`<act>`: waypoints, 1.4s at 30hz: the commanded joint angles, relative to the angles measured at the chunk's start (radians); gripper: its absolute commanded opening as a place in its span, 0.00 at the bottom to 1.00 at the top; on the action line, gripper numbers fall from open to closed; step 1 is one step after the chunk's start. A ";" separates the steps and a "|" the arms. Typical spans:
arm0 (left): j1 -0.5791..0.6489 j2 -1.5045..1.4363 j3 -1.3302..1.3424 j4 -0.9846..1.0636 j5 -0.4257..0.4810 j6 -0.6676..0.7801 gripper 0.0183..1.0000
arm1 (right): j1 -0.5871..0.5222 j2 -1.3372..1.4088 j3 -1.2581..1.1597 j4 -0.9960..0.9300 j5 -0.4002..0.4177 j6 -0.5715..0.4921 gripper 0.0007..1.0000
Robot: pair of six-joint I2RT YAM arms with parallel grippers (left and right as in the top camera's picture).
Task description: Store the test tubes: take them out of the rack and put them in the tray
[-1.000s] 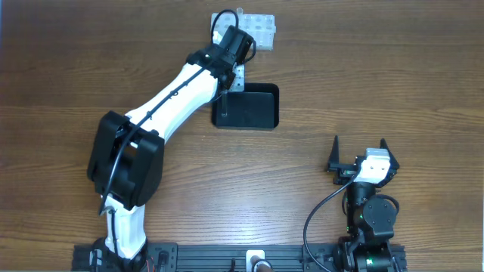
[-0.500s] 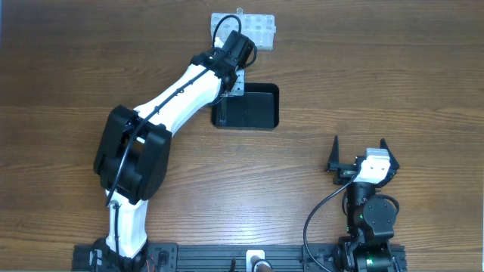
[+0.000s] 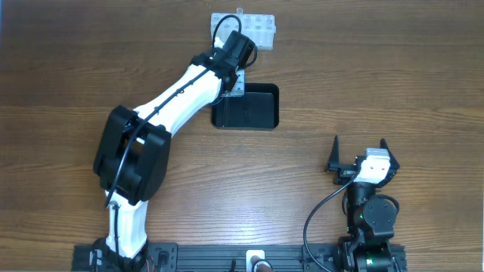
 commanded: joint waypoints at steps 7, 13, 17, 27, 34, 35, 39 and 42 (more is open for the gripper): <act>0.042 -0.237 0.001 0.315 -0.141 0.317 0.55 | -0.005 0.000 -0.006 -0.003 -0.005 -0.003 0.99; 0.134 -0.200 0.001 0.485 0.044 0.451 0.67 | -0.005 0.000 -0.006 -0.003 -0.005 -0.003 0.99; 0.190 -0.139 0.001 0.602 0.227 0.528 0.76 | -0.005 0.000 -0.006 -0.003 -0.005 -0.003 0.99; 0.215 0.009 0.001 0.782 0.380 0.609 0.77 | -0.005 0.000 -0.006 -0.003 -0.005 -0.003 0.99; 0.216 0.074 0.001 0.874 0.409 0.649 0.77 | -0.005 0.000 -0.006 -0.003 -0.005 -0.003 0.99; 0.216 0.082 0.001 0.887 0.408 0.650 0.77 | -0.005 0.000 -0.006 -0.003 -0.005 -0.003 0.99; 0.216 0.102 0.001 0.946 0.404 0.652 0.77 | -0.005 0.000 -0.006 -0.003 -0.005 -0.003 0.99; 0.218 0.116 0.001 0.985 0.401 0.652 0.77 | -0.005 0.000 -0.006 -0.003 -0.005 -0.003 0.99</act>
